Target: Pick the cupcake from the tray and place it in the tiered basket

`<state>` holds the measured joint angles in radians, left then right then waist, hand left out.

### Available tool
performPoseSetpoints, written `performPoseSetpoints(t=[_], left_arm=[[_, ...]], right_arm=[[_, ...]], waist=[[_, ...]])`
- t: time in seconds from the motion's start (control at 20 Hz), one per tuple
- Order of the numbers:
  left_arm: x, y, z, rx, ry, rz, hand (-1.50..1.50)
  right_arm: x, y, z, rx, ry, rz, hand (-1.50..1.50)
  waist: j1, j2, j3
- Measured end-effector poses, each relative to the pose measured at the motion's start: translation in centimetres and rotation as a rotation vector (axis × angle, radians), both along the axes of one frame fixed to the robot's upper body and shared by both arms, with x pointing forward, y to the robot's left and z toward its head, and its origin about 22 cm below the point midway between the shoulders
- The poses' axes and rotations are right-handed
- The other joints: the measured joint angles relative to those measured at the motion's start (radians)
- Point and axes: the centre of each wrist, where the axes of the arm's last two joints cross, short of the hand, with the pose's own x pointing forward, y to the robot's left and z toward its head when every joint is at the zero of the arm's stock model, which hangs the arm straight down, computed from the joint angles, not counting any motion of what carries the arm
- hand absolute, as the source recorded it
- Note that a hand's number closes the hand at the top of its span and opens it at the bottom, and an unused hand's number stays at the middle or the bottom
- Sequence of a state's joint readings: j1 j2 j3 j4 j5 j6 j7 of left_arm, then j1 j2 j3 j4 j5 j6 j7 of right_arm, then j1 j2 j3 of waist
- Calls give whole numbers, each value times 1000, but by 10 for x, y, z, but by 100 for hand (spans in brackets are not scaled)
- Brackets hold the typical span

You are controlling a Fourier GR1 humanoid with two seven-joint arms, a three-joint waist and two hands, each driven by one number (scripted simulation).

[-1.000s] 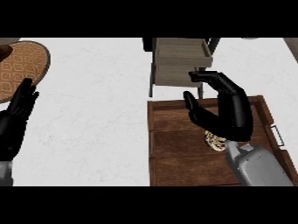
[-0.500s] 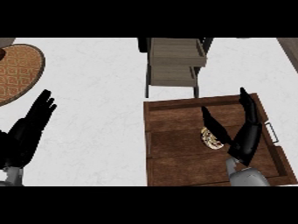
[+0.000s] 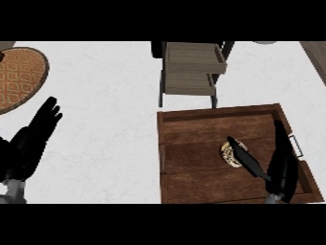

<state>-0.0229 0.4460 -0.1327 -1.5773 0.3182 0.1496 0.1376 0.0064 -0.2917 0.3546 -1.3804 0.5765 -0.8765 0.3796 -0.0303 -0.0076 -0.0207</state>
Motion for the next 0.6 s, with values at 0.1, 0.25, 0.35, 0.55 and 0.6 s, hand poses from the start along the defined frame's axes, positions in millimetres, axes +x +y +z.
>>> performPoseSetpoints(t=[0.1, 0.25, 0.35, 0.55, 0.6], left_arm=[[1, -1, 1, 0, -2, -6, 0], [4, -3, 4, -1, -2, -18, 0], [5, -3, 4, -2, 0, -23, 0], [7, -5, 4, -7, 6, -34, 0], [7, -4, 3, -7, 8, -33, 0]], right_arm=[[-7, 0, -4, -13, 133, 27, -150], [-5, 7, 3, -20, 294, 60, -150], [2, 17, 15, -27, 372, 72, -150], [21, 45, 52, -70, 478, 63, -150], [23, 54, 61, -84, 492, 61, -150]], waist=[[7, 1, -2], [19, 1, -3], [27, -1, -2], [30, -3, 4], [29, -3, 6]])
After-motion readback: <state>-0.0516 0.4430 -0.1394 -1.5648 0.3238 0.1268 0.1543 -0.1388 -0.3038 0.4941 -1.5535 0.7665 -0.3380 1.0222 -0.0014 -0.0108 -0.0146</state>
